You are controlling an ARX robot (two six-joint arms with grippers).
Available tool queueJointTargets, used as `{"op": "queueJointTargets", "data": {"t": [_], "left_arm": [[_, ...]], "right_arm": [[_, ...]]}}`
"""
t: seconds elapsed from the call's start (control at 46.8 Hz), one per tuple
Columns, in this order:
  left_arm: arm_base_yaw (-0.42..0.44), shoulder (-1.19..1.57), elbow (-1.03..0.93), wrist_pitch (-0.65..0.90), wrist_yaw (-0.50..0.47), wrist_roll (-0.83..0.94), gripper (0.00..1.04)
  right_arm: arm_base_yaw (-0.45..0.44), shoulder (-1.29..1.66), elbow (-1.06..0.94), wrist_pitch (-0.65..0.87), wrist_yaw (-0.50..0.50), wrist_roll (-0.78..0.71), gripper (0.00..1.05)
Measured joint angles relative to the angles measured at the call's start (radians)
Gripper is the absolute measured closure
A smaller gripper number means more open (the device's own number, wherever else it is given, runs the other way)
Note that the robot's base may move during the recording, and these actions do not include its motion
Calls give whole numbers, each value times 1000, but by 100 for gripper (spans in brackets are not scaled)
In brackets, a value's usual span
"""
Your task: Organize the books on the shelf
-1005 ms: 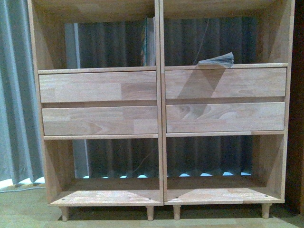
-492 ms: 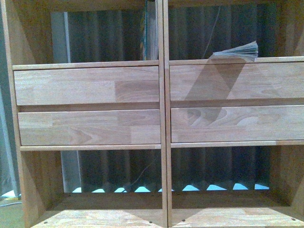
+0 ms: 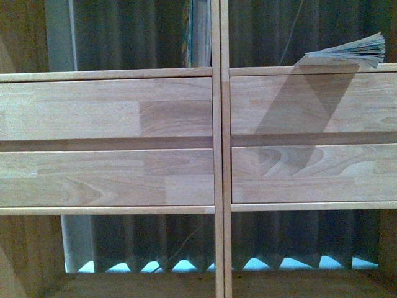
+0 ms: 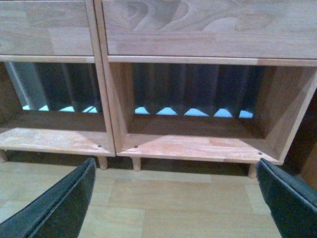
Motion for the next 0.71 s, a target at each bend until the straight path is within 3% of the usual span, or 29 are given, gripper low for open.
{"op": "queueJointTargets", "data": {"t": [0.706], "left_arm": [[0,0,0,0,-1,0,7]], "right_arm": [[0,0,0,0,2,0,7]]}}
